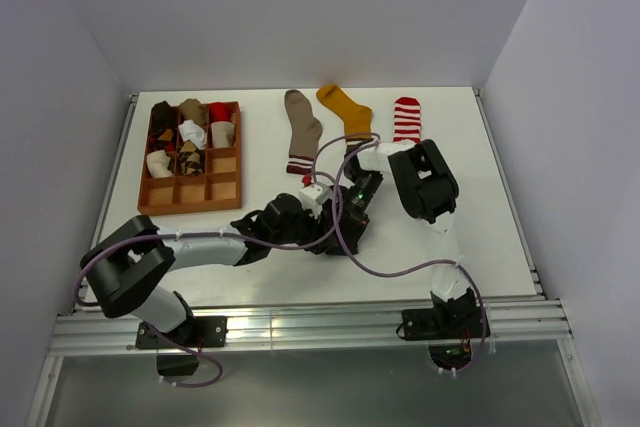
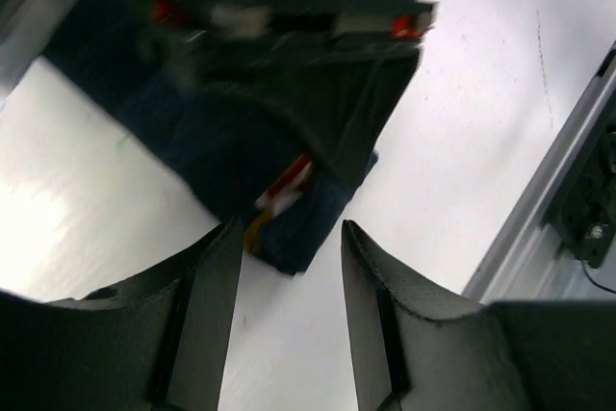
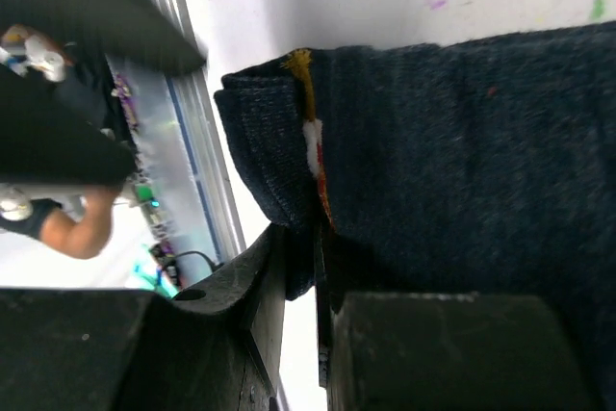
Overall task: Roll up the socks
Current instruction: Roll the sock at the center of the board.
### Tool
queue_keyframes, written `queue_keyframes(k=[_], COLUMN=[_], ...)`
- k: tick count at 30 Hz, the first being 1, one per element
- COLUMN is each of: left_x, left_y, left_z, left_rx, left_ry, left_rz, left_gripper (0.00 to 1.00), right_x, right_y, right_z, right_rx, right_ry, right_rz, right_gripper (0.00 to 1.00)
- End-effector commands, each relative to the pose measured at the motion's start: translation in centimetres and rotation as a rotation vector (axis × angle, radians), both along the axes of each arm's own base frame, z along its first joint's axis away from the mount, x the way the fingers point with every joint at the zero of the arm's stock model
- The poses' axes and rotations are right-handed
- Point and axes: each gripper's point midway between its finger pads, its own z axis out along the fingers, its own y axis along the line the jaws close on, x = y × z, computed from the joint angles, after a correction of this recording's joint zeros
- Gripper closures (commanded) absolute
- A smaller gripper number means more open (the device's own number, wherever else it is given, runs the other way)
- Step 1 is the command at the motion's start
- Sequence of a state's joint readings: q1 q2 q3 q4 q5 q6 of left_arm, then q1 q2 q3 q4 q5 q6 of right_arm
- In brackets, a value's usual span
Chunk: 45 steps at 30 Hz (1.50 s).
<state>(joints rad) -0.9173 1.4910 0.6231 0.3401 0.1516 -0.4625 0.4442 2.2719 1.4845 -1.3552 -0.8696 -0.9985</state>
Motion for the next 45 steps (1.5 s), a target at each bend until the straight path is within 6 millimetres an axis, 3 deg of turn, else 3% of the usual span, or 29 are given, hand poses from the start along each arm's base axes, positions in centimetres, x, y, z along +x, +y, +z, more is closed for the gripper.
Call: queue_keyframes(k=[1,7,16,23,26,27,30,31,32,37,38,40,43,44,45], left_x=[1.2,0.8,-0.3,-1.4,-1.5,-1.6,-1.9,-2.0,-2.1,-2.4,-2.7,-2.8,-3.3,-3.4,-3.5], left_y=[-2.4,-4.4,-3.8,-4.0,-4.0,-4.0,-4.0,-3.9,-3.7,-3.1,-3.0,-2.8,-2.6,-2.5,-2.4], left_z=[1.4,-0.3,-2.8,-3.6,-4.0,-4.2,-4.9,-5.5,-5.6,-7.6,-8.0,-9.3,-10.0,-9.9,-10.0], left_rx=[0.016,0.046,0.071,0.041,0.035,0.027,-0.009,-0.019,-0.038,-0.084,-0.083,-0.058,-0.049,-0.058,-0.063], left_ry=[-0.151,-0.147,-0.103,-0.051,-0.023,-0.005,0.075,0.1,0.132,0.301,0.328,0.398,0.494,0.512,0.55], left_rz=[-0.063,-0.133,-0.153,-0.18,-0.168,-0.162,-0.16,-0.158,-0.164,-0.114,-0.119,-0.101,-0.089,-0.088,-0.068], left_gripper=[0.5,0.49,0.51,0.56,0.66,0.76,0.89,0.98,1.0,1.0,1.0,1.0,1.0,1.0,1.0], right_x=[0.0,0.3,0.8,1.6,1.7,1.8,1.8,1.9,1.9,3.6,3.4,5.1,7.0,6.8,7.9], right_y=[-0.4,-0.3,-0.5,-0.7,-0.8,-0.8,-0.9,-1.0,-1.0,-1.0,-1.2,-1.1,-1.5,-2.1,-2.1], right_z=[0.3,0.2,0.2,0.2,0.1,-0.2,0.0,0.0,-0.1,0.2,1.2,1.5,3.5,3.2,4.6], right_rx=[-0.049,-0.059,-0.068,-0.068,-0.073,-0.081,-0.088,-0.08,-0.082,-0.055,-0.037,-0.025,0.012,-0.011,0.024], right_ry=[0.063,0.092,0.081,0.078,0.071,0.059,0.032,-0.004,-0.026,-0.247,-0.299,-0.41,-0.592,-0.619,-0.713], right_rz=[-0.012,-0.037,-0.052,-0.087,-0.094,-0.1,-0.109,-0.113,-0.117,-0.168,-0.174,-0.222,-0.273,-0.286,-0.303], right_gripper=[0.83,0.83,0.83,0.83,0.83,0.82,0.78,0.76,0.72,0.56,0.52,0.49,0.44,0.43,0.43])
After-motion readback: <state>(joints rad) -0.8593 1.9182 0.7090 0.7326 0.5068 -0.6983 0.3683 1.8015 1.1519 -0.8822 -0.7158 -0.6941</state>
